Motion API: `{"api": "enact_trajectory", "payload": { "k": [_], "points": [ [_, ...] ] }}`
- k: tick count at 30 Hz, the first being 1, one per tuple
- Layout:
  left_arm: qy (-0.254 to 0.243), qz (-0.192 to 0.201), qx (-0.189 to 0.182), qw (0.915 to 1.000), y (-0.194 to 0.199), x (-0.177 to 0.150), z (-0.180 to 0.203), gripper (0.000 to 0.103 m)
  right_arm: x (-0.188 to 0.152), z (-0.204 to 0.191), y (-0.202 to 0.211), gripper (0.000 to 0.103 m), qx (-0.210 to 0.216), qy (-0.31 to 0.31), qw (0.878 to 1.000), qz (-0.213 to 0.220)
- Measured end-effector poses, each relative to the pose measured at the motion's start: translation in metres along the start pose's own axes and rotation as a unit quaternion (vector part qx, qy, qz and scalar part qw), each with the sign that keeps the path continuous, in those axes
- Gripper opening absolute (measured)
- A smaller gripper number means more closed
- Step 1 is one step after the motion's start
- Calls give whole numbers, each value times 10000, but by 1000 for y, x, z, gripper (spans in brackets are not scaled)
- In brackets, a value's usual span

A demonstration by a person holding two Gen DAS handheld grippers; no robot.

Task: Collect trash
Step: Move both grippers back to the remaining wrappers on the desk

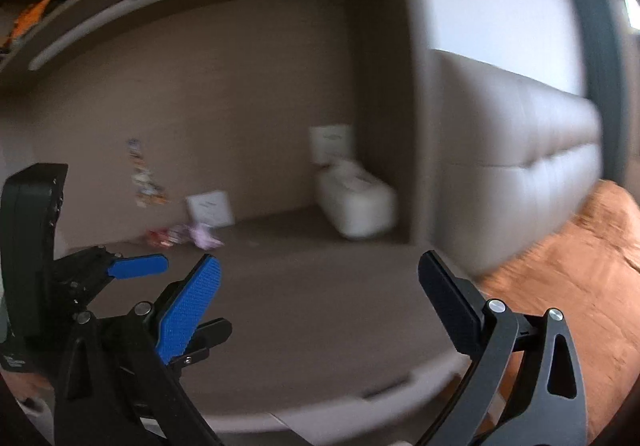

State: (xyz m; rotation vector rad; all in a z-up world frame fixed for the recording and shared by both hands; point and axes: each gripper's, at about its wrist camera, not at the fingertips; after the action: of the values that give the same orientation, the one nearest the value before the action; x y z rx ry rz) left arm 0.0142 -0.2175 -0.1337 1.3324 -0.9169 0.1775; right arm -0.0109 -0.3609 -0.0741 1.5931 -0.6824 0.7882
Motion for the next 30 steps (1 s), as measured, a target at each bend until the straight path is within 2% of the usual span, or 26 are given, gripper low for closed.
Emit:
{"api": "enact_trajectory", "payload": {
  "k": [7, 14, 23, 30],
  "points": [
    [543, 196, 457, 9973, 23, 6, -91, 98, 50, -73, -48, 99, 430, 502, 9978, 33],
    [1055, 219, 673, 9919, 15, 6, -172, 98, 80, -124, -100, 99, 630, 759, 9951, -71],
    [1477, 50, 870, 9852, -6, -2, -251, 98, 94, -169, -160, 99, 681, 981, 9920, -417],
    [1654, -136, 914, 9819, -31, -7, -293, 98, 95, -185, -203, 99, 646, 1007, 9906, -667]
  ]
}}
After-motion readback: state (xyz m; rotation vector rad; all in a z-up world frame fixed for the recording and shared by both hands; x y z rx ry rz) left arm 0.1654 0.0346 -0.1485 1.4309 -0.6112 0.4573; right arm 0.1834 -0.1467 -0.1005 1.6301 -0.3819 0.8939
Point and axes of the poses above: each gripper's, at about its wrist camera, not at the fingertips, and y roughly against the way its jaws point, z to its right, x to its top, and after that the axes turned 13 degrees about -z, right-handed
